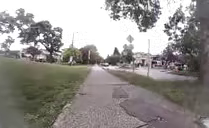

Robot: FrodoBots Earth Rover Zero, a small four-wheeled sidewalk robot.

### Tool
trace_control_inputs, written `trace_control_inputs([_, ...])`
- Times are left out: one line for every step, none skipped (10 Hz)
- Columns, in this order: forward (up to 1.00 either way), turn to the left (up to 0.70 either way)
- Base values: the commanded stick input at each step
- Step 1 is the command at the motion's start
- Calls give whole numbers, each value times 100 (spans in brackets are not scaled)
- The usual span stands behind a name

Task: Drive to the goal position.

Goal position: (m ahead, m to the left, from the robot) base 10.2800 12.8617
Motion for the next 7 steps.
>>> trace_control_inputs([70,0])
trace_control_inputs([70,0])
trace_control_inputs([70,0])
trace_control_inputs([70,0])
trace_control_inputs([70,0])
trace_control_inputs([70,0])
trace_control_inputs([70,0])
